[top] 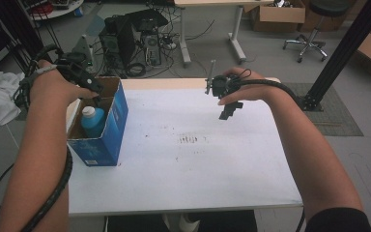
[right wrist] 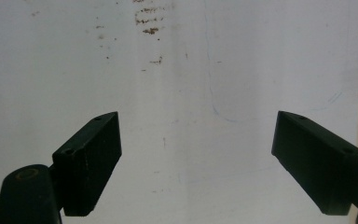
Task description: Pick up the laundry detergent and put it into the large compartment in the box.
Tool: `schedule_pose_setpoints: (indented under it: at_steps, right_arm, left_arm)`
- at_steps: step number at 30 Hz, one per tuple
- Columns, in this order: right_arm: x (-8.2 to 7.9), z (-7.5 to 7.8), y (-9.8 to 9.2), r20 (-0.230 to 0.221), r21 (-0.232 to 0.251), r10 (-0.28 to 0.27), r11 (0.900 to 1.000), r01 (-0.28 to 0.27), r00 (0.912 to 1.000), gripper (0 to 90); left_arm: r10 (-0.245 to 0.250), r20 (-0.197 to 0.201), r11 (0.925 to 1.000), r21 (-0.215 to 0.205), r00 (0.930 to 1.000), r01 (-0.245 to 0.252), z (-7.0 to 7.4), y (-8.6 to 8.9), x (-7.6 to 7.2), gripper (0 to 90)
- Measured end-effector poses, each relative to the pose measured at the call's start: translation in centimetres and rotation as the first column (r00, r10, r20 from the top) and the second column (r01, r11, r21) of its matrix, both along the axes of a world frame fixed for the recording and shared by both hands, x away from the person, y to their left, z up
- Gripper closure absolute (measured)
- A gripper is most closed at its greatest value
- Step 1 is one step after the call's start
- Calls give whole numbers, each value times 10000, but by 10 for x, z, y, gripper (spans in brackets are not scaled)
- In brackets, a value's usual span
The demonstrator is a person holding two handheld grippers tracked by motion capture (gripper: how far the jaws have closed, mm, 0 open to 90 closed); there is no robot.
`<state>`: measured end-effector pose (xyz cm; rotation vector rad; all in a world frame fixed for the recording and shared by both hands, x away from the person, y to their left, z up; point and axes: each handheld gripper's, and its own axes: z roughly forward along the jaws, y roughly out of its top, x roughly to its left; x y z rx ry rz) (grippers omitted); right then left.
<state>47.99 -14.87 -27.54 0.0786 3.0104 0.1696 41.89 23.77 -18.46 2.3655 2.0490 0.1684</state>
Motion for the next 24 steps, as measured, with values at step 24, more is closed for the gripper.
schedule_pose_setpoints:
  at_steps: [24]
  right_arm:
    - [-6,5,-6,25,-82,19,10000,-19,10000,157]
  left_arm:
    - [-3826,409,9229,-305,9230,3839,18,-55,-6,1]
